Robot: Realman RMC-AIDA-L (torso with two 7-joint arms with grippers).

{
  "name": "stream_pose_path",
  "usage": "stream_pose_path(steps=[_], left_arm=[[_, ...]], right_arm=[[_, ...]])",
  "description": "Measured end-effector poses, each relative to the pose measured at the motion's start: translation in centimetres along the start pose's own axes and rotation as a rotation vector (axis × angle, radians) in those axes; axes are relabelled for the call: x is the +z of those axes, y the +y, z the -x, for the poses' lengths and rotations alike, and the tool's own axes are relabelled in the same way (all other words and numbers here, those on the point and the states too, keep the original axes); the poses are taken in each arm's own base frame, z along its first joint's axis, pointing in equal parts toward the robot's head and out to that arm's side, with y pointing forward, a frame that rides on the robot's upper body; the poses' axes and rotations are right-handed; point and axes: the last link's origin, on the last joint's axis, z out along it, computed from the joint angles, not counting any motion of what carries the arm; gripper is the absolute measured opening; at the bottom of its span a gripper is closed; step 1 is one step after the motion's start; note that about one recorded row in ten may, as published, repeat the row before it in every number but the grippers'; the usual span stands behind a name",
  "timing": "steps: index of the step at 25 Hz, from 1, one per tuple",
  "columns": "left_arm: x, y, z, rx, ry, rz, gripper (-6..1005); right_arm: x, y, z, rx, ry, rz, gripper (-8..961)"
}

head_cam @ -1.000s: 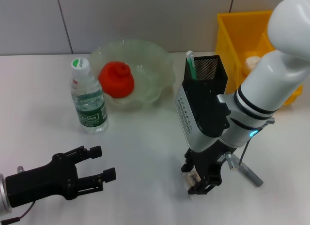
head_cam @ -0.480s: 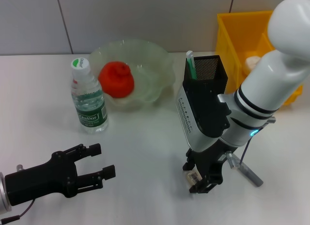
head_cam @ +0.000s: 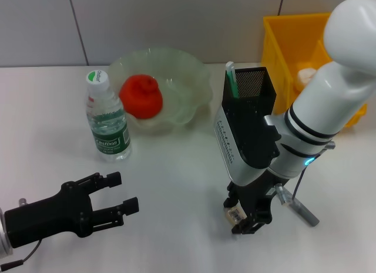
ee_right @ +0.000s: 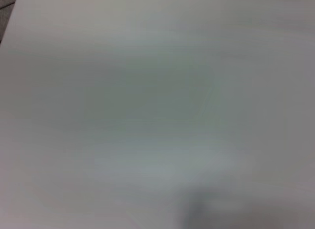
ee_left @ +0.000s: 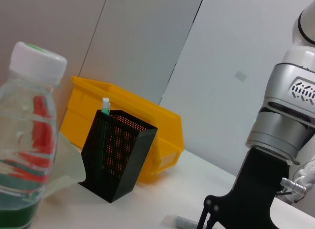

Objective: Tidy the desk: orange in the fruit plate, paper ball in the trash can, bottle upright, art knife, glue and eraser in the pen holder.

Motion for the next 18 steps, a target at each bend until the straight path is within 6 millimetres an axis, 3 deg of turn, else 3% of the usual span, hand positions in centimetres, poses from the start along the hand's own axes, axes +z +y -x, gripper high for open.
stream_pose_path(steps=[10, 13, 18], left_arm=[[0.0, -0.1, -0.2, -0.001, 0.011, -0.010, 863], [0.0, -0.1, -0.2, -0.002, 0.012, -0.010, 863], [0.0, -0.1, -0.2, -0.002, 0.013, -0.009, 863]], right_arm=[[-0.7, -0.4, 0.4, 0.009, -0.035, -0.025, 431], [-2.2, -1.0, 0.9, 0.057, -0.090, -0.064, 427], [-6.5, -3.0, 1.3, 0.219, -0.224, -0.177, 425]])
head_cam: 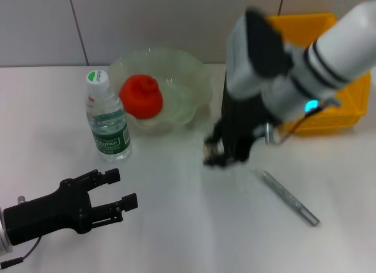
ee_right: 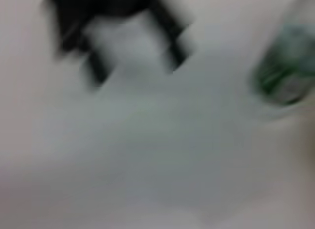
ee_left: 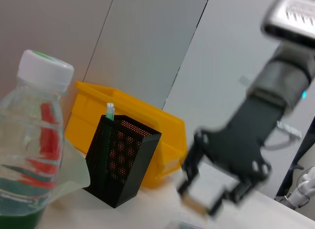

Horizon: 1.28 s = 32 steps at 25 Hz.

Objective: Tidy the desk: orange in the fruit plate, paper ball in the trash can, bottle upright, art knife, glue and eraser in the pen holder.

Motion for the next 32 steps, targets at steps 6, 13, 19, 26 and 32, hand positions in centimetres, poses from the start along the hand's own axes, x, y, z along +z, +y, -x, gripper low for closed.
stream_pose_path(steps=[6, 13, 19, 26, 32], left_arm=[[0.0, 0.0, 0.0, 0.000, 0.000, 0.000, 863], [0.1, 0.0, -0.1, 0.007, 0.001, 0.003, 863], [0.1, 0.0, -0.1, 0.011, 0.001, 0.005, 862], [0.1, 0.0, -0.1, 0.011, 0.001, 0.005, 862], [0.1, 0.0, -0.1, 0.011, 0.001, 0.004, 862]], right_arm=[[-5.2, -4.0, 0.4, 0.268, -0.140, -0.217, 424], [-6.5, -6.9, -1.9, 0.481, -0.104, -0.413, 423], [-5.3, -7.0, -2.4, 0.507, -0.074, -0.431, 451], [-5.1, -6.9, -2.4, 0.510, -0.068, -0.424, 499], [-5.2, -6.9, -2.4, 0.512, -0.074, -0.428, 549]])
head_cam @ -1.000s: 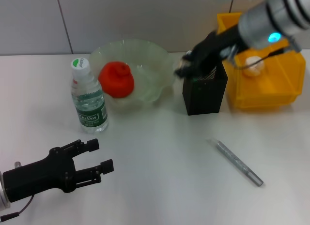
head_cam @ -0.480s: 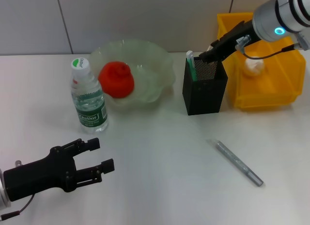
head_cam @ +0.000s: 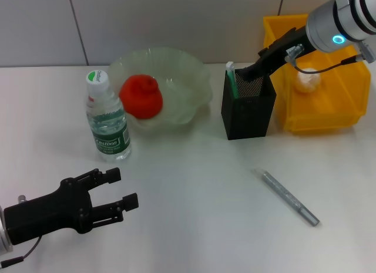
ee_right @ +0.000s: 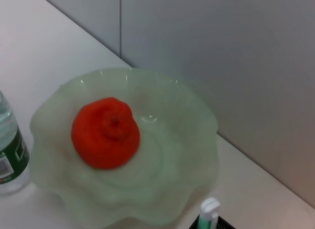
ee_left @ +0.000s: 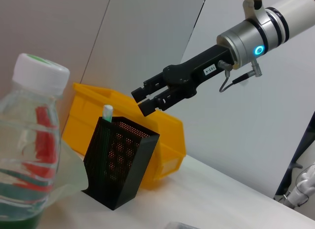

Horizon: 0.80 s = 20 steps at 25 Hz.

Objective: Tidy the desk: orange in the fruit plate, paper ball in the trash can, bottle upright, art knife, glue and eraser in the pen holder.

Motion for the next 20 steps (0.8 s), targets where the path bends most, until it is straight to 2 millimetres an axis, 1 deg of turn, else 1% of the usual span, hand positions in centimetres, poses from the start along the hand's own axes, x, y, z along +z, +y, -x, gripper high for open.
stream_pose_path(steps=[3, 5, 7, 9, 11, 12, 14, 15, 16, 18, 19, 20], left_arm=[[0.0, 0.0, 0.0, 0.001, 0.000, 0.001, 862], [0.0, 0.0, -0.1, 0.001, 0.000, 0.001, 862], [0.1, 0.0, -0.1, 0.002, 0.001, 0.001, 862], [0.1, 0.0, -0.1, 0.002, 0.000, 0.001, 862], [0.1, 0.0, -0.1, 0.002, 0.001, 0.001, 862], [0.1, 0.0, -0.1, 0.002, 0.001, 0.000, 862], [0.1, 0.0, -0.1, 0.002, -0.001, 0.002, 862], [0.1, 0.0, -0.1, 0.002, -0.001, 0.002, 862], [0.0, 0.0, 0.0, 0.002, -0.003, 0.003, 862], [0.0, 0.0, 0.1, 0.007, -0.006, 0.003, 862], [0.0, 0.1, 0.1, 0.011, -0.006, 0.004, 862], [0.0, 0.1, 0.1, 0.011, -0.006, 0.004, 862]], right_arm=[[-0.3, 0.0, 0.3, 0.015, -0.018, 0.004, 593], [-0.9, 0.3, 0.6, 0.031, -0.049, 0.027, 622], [-1.8, 0.9, 1.0, 0.047, -0.084, 0.076, 652], [-3.3, 1.8, 1.3, 0.056, -0.099, 0.140, 681], [-4.5, 2.7, 1.3, 0.060, -0.074, 0.195, 693], [-5.2, 3.6, 1.1, 0.058, -0.016, 0.247, 690], [-5.4, 4.3, 0.7, 0.068, 0.065, 0.291, 685], [-5.4, 4.3, 0.7, 0.068, 0.065, 0.291, 682], [-5.3, 4.5, 0.3, 0.080, 0.112, 0.302, 679], [-4.7, 4.5, -0.6, 0.100, 0.202, 0.291, 673], [-3.8, 4.3, -1.7, 0.120, 0.283, 0.264, 670], [-3.8, 4.3, -1.7, 0.120, 0.283, 0.264, 667]])
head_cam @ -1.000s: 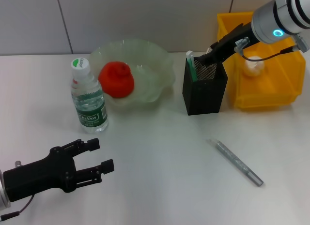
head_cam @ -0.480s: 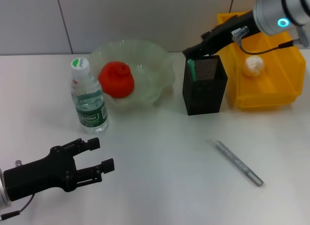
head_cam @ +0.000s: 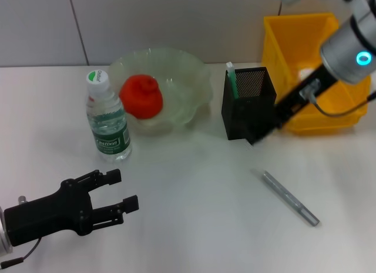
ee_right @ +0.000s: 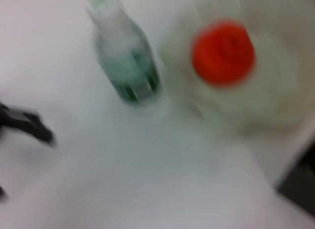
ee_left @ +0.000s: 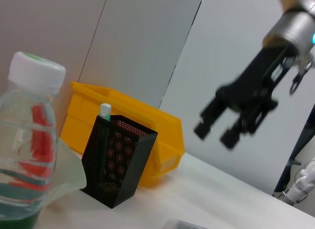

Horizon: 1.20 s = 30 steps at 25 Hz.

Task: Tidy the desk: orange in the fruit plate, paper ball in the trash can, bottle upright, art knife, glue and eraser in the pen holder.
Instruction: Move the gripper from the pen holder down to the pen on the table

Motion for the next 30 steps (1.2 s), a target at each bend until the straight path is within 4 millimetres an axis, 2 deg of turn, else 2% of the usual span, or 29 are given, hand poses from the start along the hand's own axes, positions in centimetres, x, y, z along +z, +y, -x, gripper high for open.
stream_pose_path(steps=[7, 14, 30], left_arm=[[0.1, 0.0, 0.0, 0.003, -0.001, 0.005, 862], [0.2, 0.1, 0.0, 0.003, 0.000, 0.008, 862], [0.3, 0.1, 0.0, 0.002, 0.000, 0.006, 861]], right_arm=[[3.4, -1.4, -1.9, 0.060, 0.133, -0.056, 647], [5.9, -1.2, -2.7, 0.028, 0.224, -0.085, 628], [8.8, -1.3, -3.7, -0.002, 0.268, -0.112, 582]])
